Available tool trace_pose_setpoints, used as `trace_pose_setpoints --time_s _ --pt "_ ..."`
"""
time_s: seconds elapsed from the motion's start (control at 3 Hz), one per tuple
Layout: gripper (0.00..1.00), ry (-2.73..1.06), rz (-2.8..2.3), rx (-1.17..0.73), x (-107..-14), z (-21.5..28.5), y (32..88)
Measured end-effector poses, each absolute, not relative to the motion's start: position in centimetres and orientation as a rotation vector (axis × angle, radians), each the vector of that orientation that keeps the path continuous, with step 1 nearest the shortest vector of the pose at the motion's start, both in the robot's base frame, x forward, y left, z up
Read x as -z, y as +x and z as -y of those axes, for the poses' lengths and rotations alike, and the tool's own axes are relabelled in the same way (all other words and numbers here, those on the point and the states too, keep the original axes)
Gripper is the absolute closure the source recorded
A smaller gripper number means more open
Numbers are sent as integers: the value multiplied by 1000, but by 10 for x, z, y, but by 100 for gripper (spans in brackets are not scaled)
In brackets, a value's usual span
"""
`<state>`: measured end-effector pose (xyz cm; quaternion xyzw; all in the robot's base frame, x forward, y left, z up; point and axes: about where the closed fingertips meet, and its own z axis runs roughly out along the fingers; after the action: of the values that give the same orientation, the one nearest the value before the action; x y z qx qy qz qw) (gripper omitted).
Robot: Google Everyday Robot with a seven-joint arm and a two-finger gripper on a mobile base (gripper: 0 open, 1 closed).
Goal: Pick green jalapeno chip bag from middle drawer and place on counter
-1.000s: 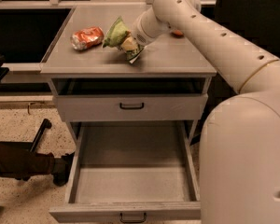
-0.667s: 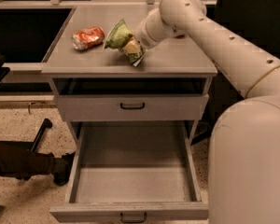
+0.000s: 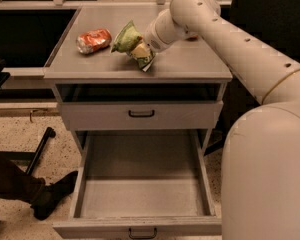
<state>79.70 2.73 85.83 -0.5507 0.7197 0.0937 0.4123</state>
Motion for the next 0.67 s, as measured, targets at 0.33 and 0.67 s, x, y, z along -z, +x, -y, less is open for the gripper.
trace_pose_setpoints --time_s 0.33,0.67 --pt "35 -1385 -1810 -236 -858 -27 797" --pt "12 -1385 -1810 -236 -858 -27 797"
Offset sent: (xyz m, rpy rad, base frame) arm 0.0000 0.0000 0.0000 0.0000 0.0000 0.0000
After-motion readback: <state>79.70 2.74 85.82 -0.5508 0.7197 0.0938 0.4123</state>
